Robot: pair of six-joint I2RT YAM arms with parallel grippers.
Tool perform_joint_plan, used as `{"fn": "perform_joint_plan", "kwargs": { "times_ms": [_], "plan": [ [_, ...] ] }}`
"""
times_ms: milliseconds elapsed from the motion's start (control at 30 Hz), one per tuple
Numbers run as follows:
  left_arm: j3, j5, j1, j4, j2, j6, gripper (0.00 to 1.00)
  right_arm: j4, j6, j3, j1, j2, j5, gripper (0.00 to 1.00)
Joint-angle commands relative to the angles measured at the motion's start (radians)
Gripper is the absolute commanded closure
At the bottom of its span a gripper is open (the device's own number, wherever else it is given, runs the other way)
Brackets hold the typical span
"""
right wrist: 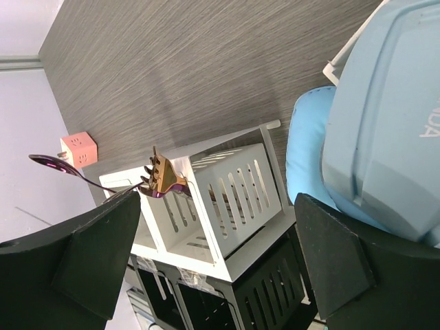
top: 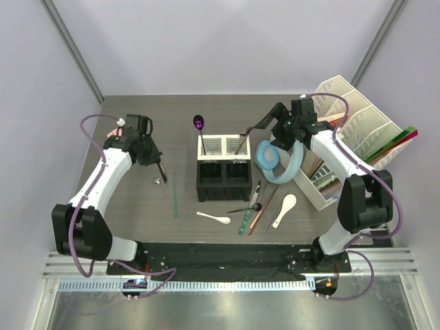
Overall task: Sort the eating utensils into containers
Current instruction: Place the knife in the container.
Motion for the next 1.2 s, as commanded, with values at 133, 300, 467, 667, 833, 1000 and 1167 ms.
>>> {"fn": "perform_joint_plan", "kwargs": {
  "times_ms": [133, 300, 467, 667, 833, 1000, 1167],
  "plan": [
    [0.204, 0.09, -0.199, 0.164, 0.03, -0.023, 1.0, 0.017, 0.018, 0.058, 0.001, -0.004, -0.008, 0.0],
    [0.242, 0.079, -0.317, 0.202, 0.05, 0.003, 1.0, 0.018, 0.021, 0.044, 0.009, -0.017, -0.002, 0.0],
    [0.204, 0.034, -0.386, 0.278, 0.041, 0.045, 1.0, 0.013, 0.021, 0.055, 0.009, -0.027, 0.003, 0.01],
    [0.074, -0.073, -0.494, 0.39, 0.051, 0.13, 1.0, -0.007, 0.007, 0.053, 0.01, -0.057, 0.013, 0.0],
    [-0.031, -0.134, -0.538, 0.492, 0.038, 0.154, 1.0, -0.033, -0.01, 0.017, 0.012, -0.097, 0.021, 0.0],
    [-0.068, -0.2, -0.592, 0.529, 0.016, 0.155, 1.0, -0.063, -0.01, 0.026, 0.018, -0.108, 0.029, 0.0],
    [-0.107, -0.236, -0.626, 0.585, 0.018, 0.178, 1.0, -0.079, -0.021, 0.049, 0.04, -0.096, 0.044, 0.0]
  ]
}}
